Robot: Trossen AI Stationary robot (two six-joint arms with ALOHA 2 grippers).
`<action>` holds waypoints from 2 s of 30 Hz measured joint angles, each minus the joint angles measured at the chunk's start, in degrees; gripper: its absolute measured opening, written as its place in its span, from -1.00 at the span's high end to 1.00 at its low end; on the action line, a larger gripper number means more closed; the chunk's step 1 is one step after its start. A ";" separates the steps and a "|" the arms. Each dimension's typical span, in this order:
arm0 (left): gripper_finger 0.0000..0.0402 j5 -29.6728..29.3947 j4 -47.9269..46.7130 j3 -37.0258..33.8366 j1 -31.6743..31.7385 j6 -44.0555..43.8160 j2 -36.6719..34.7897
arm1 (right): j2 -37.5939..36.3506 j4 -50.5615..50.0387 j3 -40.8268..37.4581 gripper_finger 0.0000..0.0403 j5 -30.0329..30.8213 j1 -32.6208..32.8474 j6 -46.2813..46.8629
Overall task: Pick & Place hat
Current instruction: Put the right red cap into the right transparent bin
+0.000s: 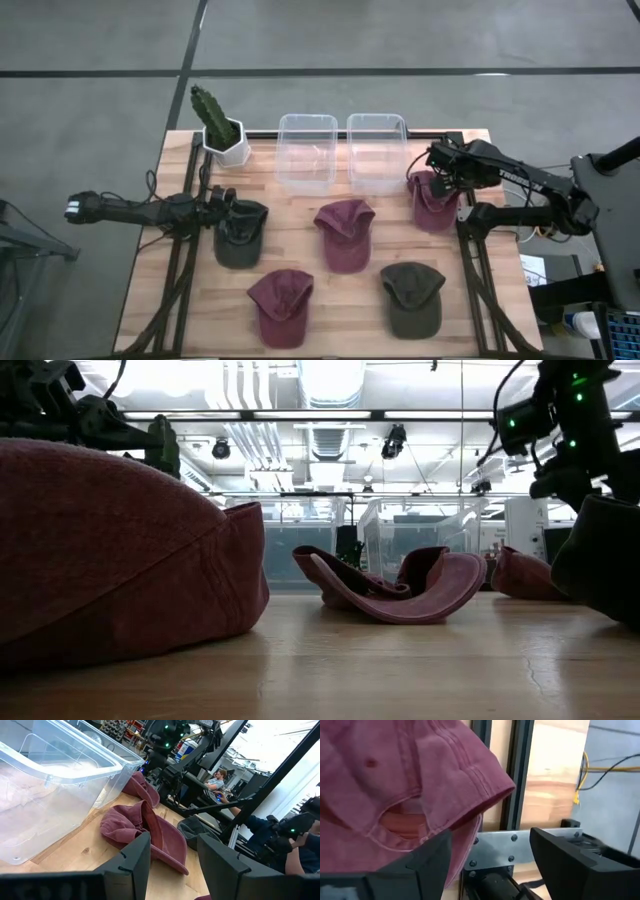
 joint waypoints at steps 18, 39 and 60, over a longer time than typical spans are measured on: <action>0.23 -1.53 0.00 0.00 0.02 0.00 0.00 | 0.26 0.98 1.92 -0.32 -9.46 -5.52 14.73; 0.23 -7.71 0.04 0.00 -0.02 -0.02 0.00 | 0.50 5.89 -2.41 -0.26 -9.27 -4.00 40.86; 0.23 -13.76 0.04 0.00 0.02 -0.02 0.01 | 0.45 10.64 -3.82 -0.38 3.22 -4.00 62.67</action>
